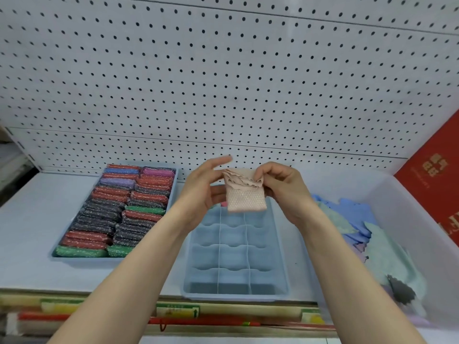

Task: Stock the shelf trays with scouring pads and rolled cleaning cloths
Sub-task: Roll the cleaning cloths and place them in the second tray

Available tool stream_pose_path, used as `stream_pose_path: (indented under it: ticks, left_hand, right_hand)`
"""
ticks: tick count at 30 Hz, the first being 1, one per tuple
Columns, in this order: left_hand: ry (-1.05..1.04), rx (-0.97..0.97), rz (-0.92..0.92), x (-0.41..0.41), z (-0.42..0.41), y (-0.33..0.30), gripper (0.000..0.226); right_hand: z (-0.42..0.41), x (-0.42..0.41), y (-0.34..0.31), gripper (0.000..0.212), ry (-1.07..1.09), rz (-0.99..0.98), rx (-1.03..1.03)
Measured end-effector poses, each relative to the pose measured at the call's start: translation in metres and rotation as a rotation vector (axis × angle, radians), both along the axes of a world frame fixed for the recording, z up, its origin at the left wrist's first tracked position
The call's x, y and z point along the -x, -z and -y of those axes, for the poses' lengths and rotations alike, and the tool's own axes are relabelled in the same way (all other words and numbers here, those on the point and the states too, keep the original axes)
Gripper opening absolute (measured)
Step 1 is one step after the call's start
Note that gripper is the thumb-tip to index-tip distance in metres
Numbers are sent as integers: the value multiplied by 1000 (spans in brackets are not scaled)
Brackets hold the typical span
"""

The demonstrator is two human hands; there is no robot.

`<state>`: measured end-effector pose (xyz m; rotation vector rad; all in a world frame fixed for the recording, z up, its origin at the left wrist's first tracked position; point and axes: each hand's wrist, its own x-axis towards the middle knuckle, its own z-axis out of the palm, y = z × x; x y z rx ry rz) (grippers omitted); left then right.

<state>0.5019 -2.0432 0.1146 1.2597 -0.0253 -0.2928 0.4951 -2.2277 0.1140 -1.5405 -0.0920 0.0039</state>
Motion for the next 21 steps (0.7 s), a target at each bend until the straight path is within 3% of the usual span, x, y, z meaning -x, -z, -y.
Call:
stream_pose_path:
  ticks: [3, 6, 10, 13, 18, 21]
  left_hand:
    - [102, -105, -79, 0, -5, 4, 31]
    - [20, -172, 12, 2, -4, 14, 24]
    - [-71, -244, 148, -1, -8, 20, 20]
    - [-68, -296, 229, -3, -10, 17, 23]
    - [41, -62, -16, -10, -14, 22, 26]
    - [36, -110, -9, -18, -13, 37, 24]
  right_hand:
    - [-4, -1, 5, 47, 4, 53, 54]
    - [-7, 0, 4, 38, -3, 3, 75]
    - [-8, 4, 5, 12, -54, -172, -48]
    - [-11, 7, 10, 32, -153, -200, 62]
    - [-23, 3, 19, 24, 89, -53, -56]
    - [-26, 5, 27, 31, 104, -96, -24]
